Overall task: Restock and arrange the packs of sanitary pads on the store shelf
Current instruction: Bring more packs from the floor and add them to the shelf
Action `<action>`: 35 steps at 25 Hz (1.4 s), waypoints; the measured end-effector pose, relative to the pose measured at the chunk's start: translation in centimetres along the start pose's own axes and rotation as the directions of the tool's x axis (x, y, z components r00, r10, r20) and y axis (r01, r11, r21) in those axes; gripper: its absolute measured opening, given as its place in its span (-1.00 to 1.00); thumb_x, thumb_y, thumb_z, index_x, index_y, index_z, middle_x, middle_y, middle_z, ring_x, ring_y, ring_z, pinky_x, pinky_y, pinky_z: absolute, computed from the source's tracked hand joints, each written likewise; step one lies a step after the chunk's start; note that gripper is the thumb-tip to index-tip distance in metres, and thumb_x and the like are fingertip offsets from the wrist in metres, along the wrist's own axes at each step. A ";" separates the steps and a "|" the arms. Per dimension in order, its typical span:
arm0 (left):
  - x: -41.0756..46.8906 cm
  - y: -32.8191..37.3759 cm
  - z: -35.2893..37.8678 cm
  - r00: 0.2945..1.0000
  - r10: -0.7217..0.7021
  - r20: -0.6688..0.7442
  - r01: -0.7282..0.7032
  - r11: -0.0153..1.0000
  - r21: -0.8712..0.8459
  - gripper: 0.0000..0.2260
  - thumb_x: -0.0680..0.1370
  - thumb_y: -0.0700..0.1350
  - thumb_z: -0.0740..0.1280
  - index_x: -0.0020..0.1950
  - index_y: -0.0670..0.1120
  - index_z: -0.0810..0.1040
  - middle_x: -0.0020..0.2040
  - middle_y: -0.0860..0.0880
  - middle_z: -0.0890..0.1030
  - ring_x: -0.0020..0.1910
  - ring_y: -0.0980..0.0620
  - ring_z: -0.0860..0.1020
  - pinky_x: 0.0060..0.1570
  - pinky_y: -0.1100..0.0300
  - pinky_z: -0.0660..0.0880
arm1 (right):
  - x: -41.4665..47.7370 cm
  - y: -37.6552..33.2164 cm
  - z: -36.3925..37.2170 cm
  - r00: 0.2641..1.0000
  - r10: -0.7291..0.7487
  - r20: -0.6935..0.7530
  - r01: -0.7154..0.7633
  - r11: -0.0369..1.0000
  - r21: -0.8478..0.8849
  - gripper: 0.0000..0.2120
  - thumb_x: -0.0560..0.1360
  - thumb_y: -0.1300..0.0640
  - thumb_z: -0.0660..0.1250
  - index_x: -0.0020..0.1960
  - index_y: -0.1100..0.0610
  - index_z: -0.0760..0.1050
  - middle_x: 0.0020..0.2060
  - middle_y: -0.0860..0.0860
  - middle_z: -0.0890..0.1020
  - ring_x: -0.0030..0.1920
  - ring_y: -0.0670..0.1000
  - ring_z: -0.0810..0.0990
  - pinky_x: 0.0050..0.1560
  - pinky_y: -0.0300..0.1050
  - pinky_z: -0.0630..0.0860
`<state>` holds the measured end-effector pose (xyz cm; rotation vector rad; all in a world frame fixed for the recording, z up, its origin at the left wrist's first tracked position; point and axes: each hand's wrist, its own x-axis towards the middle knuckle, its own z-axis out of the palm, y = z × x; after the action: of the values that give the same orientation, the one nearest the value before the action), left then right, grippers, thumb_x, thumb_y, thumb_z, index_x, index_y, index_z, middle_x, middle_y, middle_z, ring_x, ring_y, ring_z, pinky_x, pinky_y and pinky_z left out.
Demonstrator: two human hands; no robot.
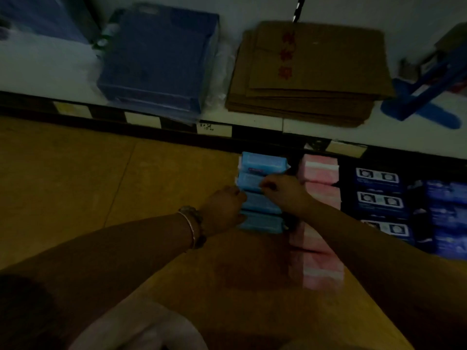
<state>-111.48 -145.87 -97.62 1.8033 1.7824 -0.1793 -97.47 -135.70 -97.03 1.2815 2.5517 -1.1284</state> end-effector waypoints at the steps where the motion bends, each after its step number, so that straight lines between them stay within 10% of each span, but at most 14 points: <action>1: 0.0 0.1 1.0 1.000 0.004 0.011 -0.004 0.999 0.033 -0.49 0.59 0.04 0.20 0.47 -0.13 0.18 0.40 -0.15 0.28 0.33 -0.07 0.30 0.26 0.14 0.27 | 0.1 0.6 0.6 0.999 0.004 0.054 0.000 0.997 -0.077 -0.78 0.55 0.22 0.24 0.14 0.28 0.52 0.13 0.18 0.57 0.18 0.13 0.50 0.06 -0.22 0.33; 7: 0.6 1.0 4.4 0.995 -0.094 0.022 0.090 0.984 0.156 -0.52 0.58 0.01 0.20 0.43 -0.16 0.22 0.35 -0.17 0.32 0.26 -0.14 0.37 0.22 0.02 0.32 | 0.5 1.3 2.2 0.983 0.002 0.184 0.111 0.792 -0.601 -0.58 0.55 0.05 0.21 0.34 0.21 0.29 0.25 0.17 0.39 0.24 0.17 0.41 0.18 0.02 0.40; 12: 1.2 1.0 5.2 0.996 -0.090 0.015 0.084 0.966 0.246 -0.56 0.61 0.01 0.14 0.42 -0.18 0.22 0.35 -0.19 0.33 0.24 -0.15 0.40 0.19 0.01 0.33 | 0.8 1.8 3.3 0.978 0.002 0.209 0.162 0.625 -0.764 -0.64 0.56 0.12 0.19 0.31 0.24 0.33 0.23 0.20 0.42 0.22 0.20 0.41 0.21 0.07 0.34; 18: 1.1 0.7 4.9 0.998 -0.046 -0.035 0.052 0.978 0.200 -0.60 0.61 0.02 0.13 0.38 -0.15 0.28 0.33 -0.15 0.37 0.21 -0.11 0.44 0.14 0.06 0.36 | 0.9 2.0 3.3 0.977 -0.015 0.211 0.168 0.661 -0.731 -0.65 0.54 0.08 0.25 0.26 0.23 0.40 0.21 0.18 0.44 0.21 0.18 0.44 0.17 0.00 0.37; 29: -0.2 -0.9 2.0 0.999 0.041 0.024 -0.027 0.900 -0.435 -0.58 0.47 -0.09 0.41 0.27 -0.14 0.39 0.24 -0.08 0.47 0.18 -0.01 0.47 0.10 0.27 0.44 | 0.8 1.4 -0.9 0.964 -0.005 0.267 0.042 0.990 -0.135 -0.74 0.41 0.08 0.43 0.02 0.09 0.43 -0.14 -0.07 0.46 -0.11 -0.05 0.47 -0.27 -0.26 0.32; 35: -0.8 -2.0 -1.8 0.995 -0.054 0.082 0.097 0.632 -0.769 -0.69 0.41 -0.18 0.46 0.06 0.06 0.46 -0.02 0.22 0.46 -0.07 0.28 0.48 -0.17 0.52 0.46 | 1.7 1.8 -3.7 0.984 -0.056 0.170 -0.014 0.922 0.387 -0.83 0.44 0.32 0.38 -0.11 0.15 0.39 -0.19 -0.04 0.45 -0.14 -0.02 0.47 -0.25 -0.27 0.41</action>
<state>-114.02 -145.87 -96.38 1.0705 1.5358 0.4585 -96.37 -131.58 -96.00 1.1539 2.2913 -1.7342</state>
